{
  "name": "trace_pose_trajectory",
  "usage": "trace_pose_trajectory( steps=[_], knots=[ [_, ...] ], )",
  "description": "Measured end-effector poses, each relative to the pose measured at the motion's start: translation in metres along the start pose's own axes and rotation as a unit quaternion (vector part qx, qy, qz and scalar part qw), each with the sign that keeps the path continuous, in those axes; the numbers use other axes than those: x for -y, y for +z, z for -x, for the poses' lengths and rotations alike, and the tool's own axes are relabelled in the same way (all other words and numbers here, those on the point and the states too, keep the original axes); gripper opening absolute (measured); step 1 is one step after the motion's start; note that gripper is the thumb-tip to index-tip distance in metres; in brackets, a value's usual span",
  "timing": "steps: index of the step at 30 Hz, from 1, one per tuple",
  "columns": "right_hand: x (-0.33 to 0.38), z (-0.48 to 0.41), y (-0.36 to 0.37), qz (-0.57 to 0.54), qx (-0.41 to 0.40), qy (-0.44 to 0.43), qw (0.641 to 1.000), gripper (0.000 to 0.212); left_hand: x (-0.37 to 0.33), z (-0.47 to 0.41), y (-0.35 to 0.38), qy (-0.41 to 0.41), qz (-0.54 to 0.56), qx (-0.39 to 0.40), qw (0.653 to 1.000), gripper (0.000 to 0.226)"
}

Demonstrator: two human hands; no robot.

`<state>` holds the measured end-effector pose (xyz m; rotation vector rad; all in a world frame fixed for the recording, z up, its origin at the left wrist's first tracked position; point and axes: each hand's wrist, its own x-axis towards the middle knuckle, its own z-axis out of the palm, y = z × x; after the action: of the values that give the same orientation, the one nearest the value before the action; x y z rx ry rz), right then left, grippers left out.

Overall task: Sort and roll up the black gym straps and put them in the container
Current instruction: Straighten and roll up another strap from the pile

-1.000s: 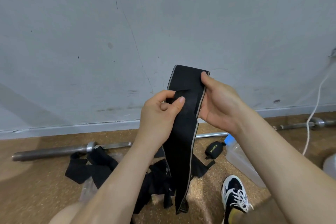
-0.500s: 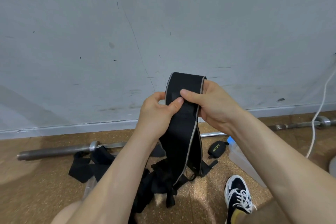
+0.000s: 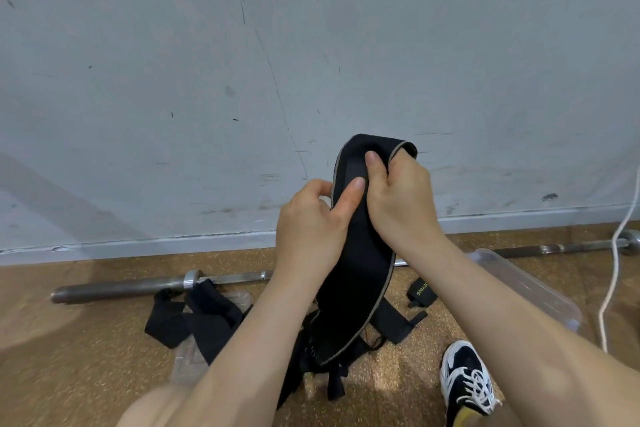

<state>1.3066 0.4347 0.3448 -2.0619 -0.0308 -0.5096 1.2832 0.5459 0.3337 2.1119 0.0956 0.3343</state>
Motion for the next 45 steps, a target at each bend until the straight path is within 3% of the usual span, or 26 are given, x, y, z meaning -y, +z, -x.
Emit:
trace_pose_trajectory(
  steps=[3, 7, 8, 12, 14, 17, 20, 22, 26, 27, 29, 31, 34, 36, 39, 42, 45],
  knots=[
    [0.002, -0.003, -0.003, 0.040, -0.028, 0.010, 0.999, 0.042, 0.000, 0.003, -0.002, 0.023, -0.003, 0.019, 1.000, 0.048],
    [0.003, -0.011, -0.013, 0.013, -0.067, 0.046, 0.997, 0.045, -0.004, 0.013, -0.003, -0.015, 0.159, 0.188, 0.969, 0.017],
    [0.000, -0.013, -0.013, -0.002, -0.064, 0.077, 0.995, 0.047, -0.006, 0.017, -0.002, -0.014, 0.164, 0.206, 0.965, 0.019],
    [-0.008, -0.019, -0.016, -0.113, 0.044, 0.186, 0.975, 0.051, -0.016, 0.022, 0.001, -0.005, 0.178, 0.096, 0.979, 0.022],
    [-0.009, -0.014, -0.019, -0.120, 0.134, 0.168, 0.969, 0.042, -0.015, 0.012, -0.002, -0.044, 0.238, 0.029, 0.970, 0.026],
    [-0.010, 0.003, -0.013, -0.151, 0.245, 0.105, 0.952, 0.022, -0.011, 0.001, -0.005, -0.110, 0.365, -0.002, 0.924, 0.033],
    [-0.014, 0.009, -0.003, -0.074, 0.199, 0.035, 0.977, 0.026, -0.014, 0.001, -0.008, -0.146, 0.465, 0.015, 0.873, 0.031],
    [-0.014, 0.006, -0.001, -0.034, 0.188, 0.014, 0.981, 0.032, -0.016, 0.000, -0.010, -0.147, 0.487, 0.030, 0.861, 0.026],
    [-0.008, 0.012, -0.007, 0.088, 0.165, -0.053, 0.981, 0.055, -0.011, -0.005, -0.011, -0.102, 0.387, -0.037, 0.916, 0.036],
    [-0.005, 0.013, -0.013, 0.054, 0.193, -0.054, 0.978, 0.057, -0.010, -0.006, -0.012, -0.091, 0.361, -0.054, 0.927, 0.041],
    [-0.001, 0.017, -0.024, -0.048, 0.336, 0.016, 0.941, 0.064, -0.010, -0.005, -0.014, -0.090, 0.341, -0.063, 0.934, 0.049],
    [0.002, 0.023, -0.024, -0.038, 0.423, 0.020, 0.905, 0.081, -0.012, -0.003, -0.015, -0.106, 0.346, -0.029, 0.932, 0.052],
    [-0.004, 0.033, -0.007, -0.017, 0.327, -0.012, 0.945, 0.070, -0.015, -0.001, -0.016, -0.115, 0.373, 0.031, 0.920, 0.053],
    [-0.003, 0.035, -0.001, -0.106, 0.307, 0.056, 0.944, 0.054, -0.015, -0.003, -0.022, -0.103, 0.392, 0.045, 0.913, 0.054],
    [0.002, 0.034, -0.004, -0.281, 0.364, 0.172, 0.871, 0.023, -0.012, -0.006, -0.029, -0.089, 0.384, 0.061, 0.917, 0.051],
    [-0.002, 0.030, -0.007, -0.376, 0.374, 0.225, 0.817, 0.035, -0.015, -0.003, -0.029, -0.099, 0.386, 0.123, 0.909, 0.046],
    [-0.003, 0.026, -0.009, -0.379, 0.362, 0.253, 0.813, 0.034, -0.017, -0.002, -0.026, -0.082, 0.326, 0.113, 0.935, 0.038]
  ],
)
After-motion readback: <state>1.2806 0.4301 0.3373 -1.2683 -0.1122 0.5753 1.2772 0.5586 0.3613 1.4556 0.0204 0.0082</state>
